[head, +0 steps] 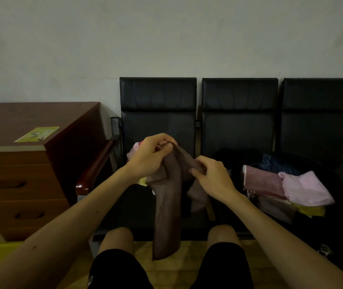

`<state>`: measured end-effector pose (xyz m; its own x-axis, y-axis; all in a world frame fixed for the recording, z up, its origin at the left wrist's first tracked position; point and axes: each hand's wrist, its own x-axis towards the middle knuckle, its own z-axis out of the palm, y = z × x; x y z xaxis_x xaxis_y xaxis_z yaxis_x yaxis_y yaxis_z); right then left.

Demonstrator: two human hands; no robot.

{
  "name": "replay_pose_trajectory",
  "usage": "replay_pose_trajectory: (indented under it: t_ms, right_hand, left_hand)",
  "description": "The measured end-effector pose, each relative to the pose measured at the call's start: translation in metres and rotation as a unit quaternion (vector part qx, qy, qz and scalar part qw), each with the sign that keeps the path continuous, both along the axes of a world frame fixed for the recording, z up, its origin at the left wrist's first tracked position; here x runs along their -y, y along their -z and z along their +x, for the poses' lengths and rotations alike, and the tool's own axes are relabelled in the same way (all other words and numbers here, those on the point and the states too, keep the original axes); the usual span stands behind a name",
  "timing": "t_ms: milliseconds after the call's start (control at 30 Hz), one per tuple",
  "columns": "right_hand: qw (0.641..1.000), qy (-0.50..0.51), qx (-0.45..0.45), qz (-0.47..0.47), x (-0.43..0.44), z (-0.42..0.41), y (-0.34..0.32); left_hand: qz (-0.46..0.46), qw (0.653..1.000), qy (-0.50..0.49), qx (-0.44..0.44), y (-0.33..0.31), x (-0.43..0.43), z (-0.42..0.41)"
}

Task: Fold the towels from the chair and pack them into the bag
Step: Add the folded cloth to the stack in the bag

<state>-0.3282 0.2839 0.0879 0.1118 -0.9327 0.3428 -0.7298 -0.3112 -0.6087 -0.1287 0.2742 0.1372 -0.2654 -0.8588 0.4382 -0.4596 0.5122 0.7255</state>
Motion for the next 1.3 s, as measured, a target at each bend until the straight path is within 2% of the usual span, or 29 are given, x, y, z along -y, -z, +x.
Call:
replay_pose_trajectory:
  t_ms: [100, 167, 233, 333, 433, 467, 533, 600, 667, 700, 800, 867, 1067, 1200, 1300]
  right_hand:
    - [0.998, 0.047, -0.036, 0.022, 0.003, -0.027, -0.004]
    - [0.996, 0.072, -0.041, -0.017, 0.006, -0.041, -0.015]
    - [0.997, 0.056, -0.017, -0.047, 0.007, -0.046, -0.029]
    - [0.998, -0.016, 0.053, 0.002, 0.007, -0.043, -0.041]
    - [0.978, -0.053, 0.175, 0.097, 0.007, -0.04, -0.047]
    - [0.969, -0.058, 0.209, 0.119, 0.006, -0.04, -0.049]
    - [0.95, -0.081, 0.247, 0.175, 0.006, -0.044, -0.051]
    - [0.928, -0.129, 0.241, 0.254, 0.005, -0.051, -0.05]
    - [0.913, -0.174, 0.204, 0.307, 0.005, -0.056, -0.044]
    - [0.918, -0.176, 0.174, 0.311, 0.007, -0.057, -0.039]
    - [0.951, -0.11, 0.145, 0.25, 0.016, -0.053, -0.022]
    - [0.96, -0.063, 0.177, 0.208, 0.023, -0.051, -0.009]
    - [0.947, -0.011, 0.244, 0.208, 0.041, -0.05, 0.019]
    - [0.954, 0.046, 0.236, 0.177, 0.054, -0.053, 0.035]
    - [0.921, 0.09, 0.31, 0.218, 0.054, -0.045, 0.042]
  left_hand:
    - [-0.022, 0.996, 0.004, 0.086, 0.008, 0.007, 0.019]
    - [-0.014, 0.99, -0.005, 0.14, 0.017, 0.01, 0.026]
    - [0.0, 0.983, -0.005, 0.181, 0.026, 0.012, 0.029]
    - [0.006, 0.97, 0.007, 0.243, 0.036, 0.014, 0.033]
    - [0.007, 0.948, -0.006, 0.318, 0.053, 0.024, 0.042]
    - [0.025, 0.948, -0.011, 0.317, 0.06, 0.027, 0.045]
    - [0.071, 0.97, -0.016, 0.232, 0.072, 0.03, 0.05]
    - [0.145, 0.986, -0.02, 0.08, 0.077, 0.03, 0.055]
    - [0.207, 0.975, -0.058, -0.049, 0.082, 0.031, 0.061]
    - [0.223, 0.966, -0.091, -0.087, 0.084, 0.033, 0.065]
    - [0.276, 0.933, -0.138, -0.187, 0.088, 0.038, 0.076]
    - [0.29, 0.925, -0.138, -0.204, 0.089, 0.038, 0.078]
    - [0.333, 0.904, -0.144, -0.226, 0.098, 0.049, 0.084]
    - [0.369, 0.89, -0.116, -0.239, 0.104, 0.055, 0.09]
    - [0.371, 0.892, -0.084, -0.243, 0.111, 0.057, 0.089]
